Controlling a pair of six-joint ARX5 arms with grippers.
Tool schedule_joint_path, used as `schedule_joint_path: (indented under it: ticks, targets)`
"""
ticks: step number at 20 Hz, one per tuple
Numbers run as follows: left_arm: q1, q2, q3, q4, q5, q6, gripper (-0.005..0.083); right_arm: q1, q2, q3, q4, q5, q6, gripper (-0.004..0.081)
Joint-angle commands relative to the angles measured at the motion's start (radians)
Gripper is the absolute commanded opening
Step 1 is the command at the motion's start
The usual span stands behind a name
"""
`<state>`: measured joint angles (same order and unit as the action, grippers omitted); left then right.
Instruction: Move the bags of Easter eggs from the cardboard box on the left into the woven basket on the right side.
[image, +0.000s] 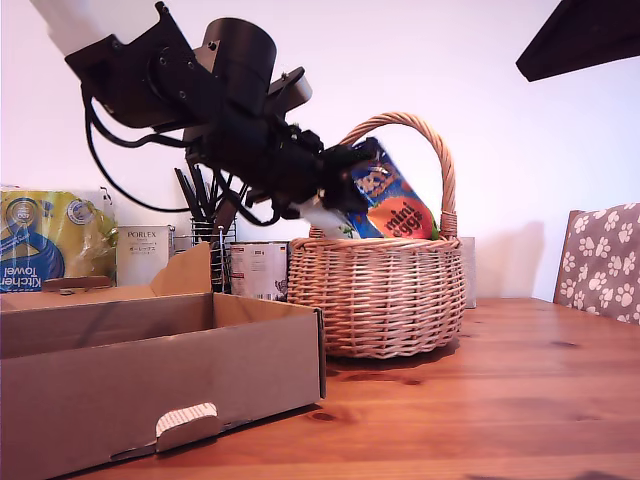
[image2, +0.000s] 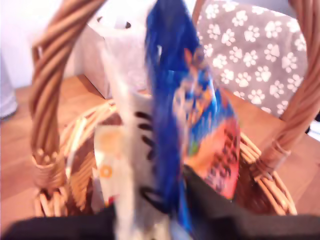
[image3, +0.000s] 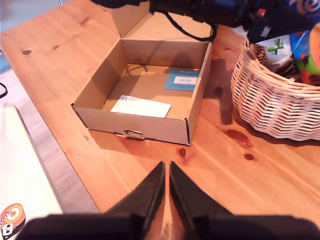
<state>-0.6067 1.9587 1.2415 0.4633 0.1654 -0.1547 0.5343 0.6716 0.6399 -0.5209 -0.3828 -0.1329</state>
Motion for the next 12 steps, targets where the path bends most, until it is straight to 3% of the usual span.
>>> schedule_joint_path:
  ticks: [1,6,12]
  targets:
    - [-0.005,0.020,0.030,0.007,-0.004,-0.005,0.0380,0.002,0.000,0.003,0.003,0.000,-0.005,-0.0013]
    - [-0.004,-0.018,0.065,-0.084,-0.010,0.006,0.0380,0.002,0.000,0.003,0.003,0.000,-0.005,-0.0013]
    - [0.003,-0.145,0.065,-0.298,-0.018,0.140,0.0376,0.002,0.000,0.003,0.003,0.000,-0.005,-0.0013]
